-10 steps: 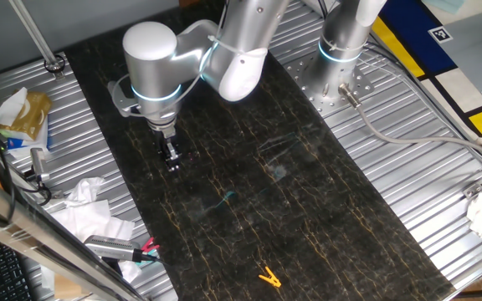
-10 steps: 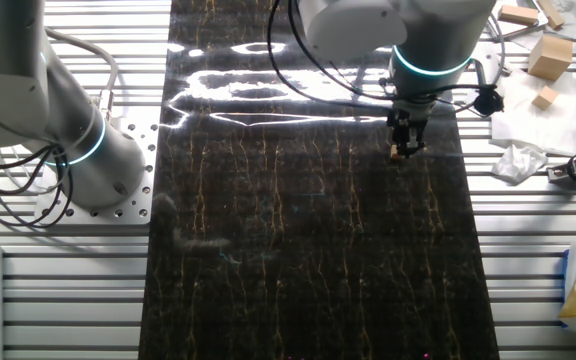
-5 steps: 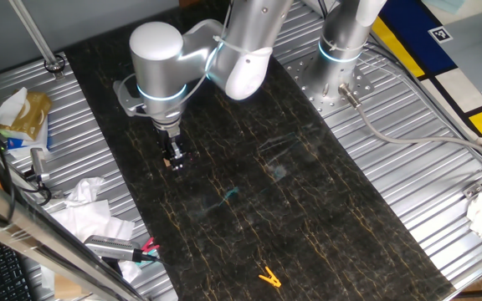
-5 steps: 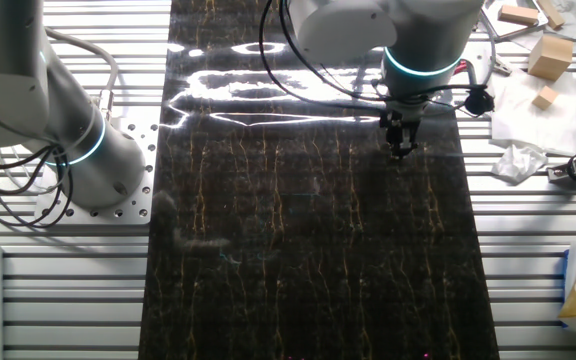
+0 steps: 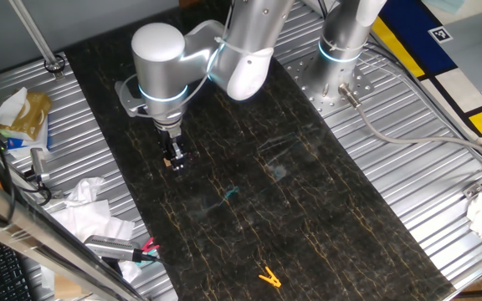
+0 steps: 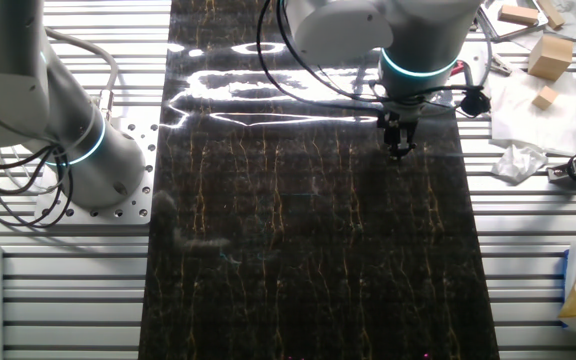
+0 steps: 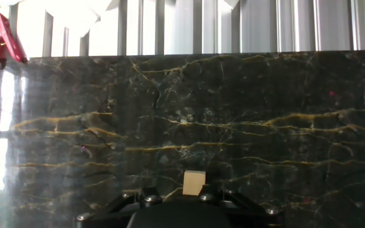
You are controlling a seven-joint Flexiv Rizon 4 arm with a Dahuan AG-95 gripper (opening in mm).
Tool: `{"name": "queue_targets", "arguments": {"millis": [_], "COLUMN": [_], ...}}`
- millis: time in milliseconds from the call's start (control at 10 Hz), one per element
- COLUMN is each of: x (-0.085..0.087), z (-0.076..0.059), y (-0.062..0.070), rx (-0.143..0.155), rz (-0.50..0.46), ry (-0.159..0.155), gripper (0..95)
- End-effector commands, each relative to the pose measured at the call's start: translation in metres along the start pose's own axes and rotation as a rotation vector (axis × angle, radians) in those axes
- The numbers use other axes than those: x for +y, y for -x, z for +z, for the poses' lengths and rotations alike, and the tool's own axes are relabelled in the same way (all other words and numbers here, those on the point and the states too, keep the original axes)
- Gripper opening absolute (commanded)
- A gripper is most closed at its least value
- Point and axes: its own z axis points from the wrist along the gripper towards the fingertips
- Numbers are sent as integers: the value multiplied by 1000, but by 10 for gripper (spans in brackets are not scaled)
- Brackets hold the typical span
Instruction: Hold a small block with the gripper and sweep it from left to right on the table
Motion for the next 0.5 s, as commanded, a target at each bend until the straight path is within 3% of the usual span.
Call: {"name": "queue_targets", "arguments": {"millis": [100, 500], "x": [0, -1], "z": [0, 1], "y": [-1, -1], "rx": [-1, -7], "rz": [-1, -3], "ry": [3, 8], "gripper": [570, 570]}}
